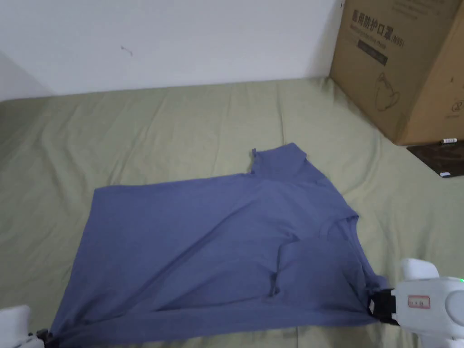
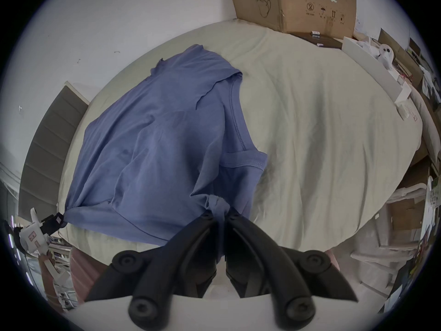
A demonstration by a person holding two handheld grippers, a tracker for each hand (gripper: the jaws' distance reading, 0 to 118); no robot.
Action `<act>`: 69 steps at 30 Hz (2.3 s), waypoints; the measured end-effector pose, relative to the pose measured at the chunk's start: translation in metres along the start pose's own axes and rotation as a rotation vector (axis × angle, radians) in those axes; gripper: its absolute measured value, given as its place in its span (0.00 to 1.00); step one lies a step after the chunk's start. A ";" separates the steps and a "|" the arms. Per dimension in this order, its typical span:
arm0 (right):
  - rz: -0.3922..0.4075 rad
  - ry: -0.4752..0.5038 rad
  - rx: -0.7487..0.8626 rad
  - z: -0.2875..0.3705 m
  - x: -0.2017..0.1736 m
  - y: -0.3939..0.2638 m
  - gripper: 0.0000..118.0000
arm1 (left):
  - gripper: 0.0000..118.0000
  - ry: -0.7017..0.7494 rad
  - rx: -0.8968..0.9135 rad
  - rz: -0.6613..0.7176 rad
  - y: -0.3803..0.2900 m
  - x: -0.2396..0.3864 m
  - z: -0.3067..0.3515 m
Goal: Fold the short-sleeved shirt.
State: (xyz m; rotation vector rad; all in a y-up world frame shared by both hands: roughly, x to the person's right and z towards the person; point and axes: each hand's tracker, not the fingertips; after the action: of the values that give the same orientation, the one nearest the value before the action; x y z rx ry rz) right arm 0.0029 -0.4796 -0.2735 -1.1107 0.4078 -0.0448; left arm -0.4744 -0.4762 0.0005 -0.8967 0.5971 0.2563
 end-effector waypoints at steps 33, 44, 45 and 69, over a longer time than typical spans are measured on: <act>0.182 0.018 0.002 0.009 -0.040 -0.047 0.00 | 0.03 -0.078 0.017 0.149 -0.004 -0.031 -0.009; 0.164 0.012 0.033 0.023 -0.028 -0.043 0.00 | 0.03 -0.088 -0.004 0.123 -0.004 -0.024 -0.004; 0.176 0.006 0.043 0.025 -0.030 -0.041 0.07 | 0.03 -0.088 -0.002 0.127 -0.005 -0.024 -0.003; 0.160 -0.016 0.095 0.007 -0.011 0.020 0.00 | 0.03 -0.066 0.000 0.070 0.044 -0.014 0.002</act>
State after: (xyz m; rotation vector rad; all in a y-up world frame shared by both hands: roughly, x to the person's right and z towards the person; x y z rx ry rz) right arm -0.0079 -0.4615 -0.2854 -0.9812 0.4744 0.0852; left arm -0.5045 -0.4479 -0.0195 -0.8654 0.5677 0.3478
